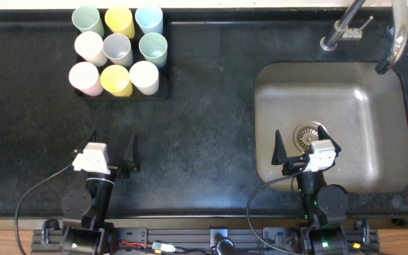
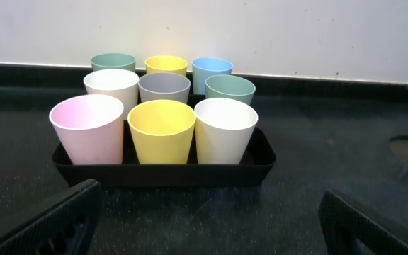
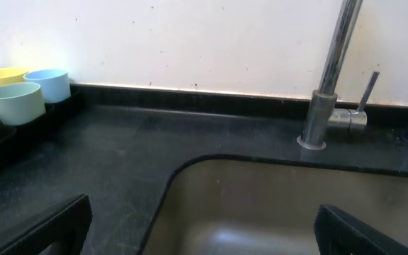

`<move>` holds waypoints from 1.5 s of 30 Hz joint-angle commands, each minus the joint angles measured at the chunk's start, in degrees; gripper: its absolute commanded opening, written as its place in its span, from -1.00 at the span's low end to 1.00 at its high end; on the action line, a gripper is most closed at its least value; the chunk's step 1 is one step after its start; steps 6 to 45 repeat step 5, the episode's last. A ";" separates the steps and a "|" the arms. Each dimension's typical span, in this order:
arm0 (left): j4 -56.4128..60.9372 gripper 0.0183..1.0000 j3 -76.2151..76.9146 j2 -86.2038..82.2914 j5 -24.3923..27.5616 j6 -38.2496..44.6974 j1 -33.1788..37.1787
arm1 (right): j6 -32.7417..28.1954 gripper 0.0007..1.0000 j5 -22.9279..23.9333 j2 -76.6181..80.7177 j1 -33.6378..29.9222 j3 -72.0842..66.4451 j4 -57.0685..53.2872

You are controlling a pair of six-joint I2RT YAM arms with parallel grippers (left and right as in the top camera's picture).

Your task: Store Cups

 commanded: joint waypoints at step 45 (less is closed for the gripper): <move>-0.26 1.00 -0.04 -0.33 -0.07 1.05 0.31 | 0.00 1.00 0.42 -0.83 -0.37 -0.76 0.24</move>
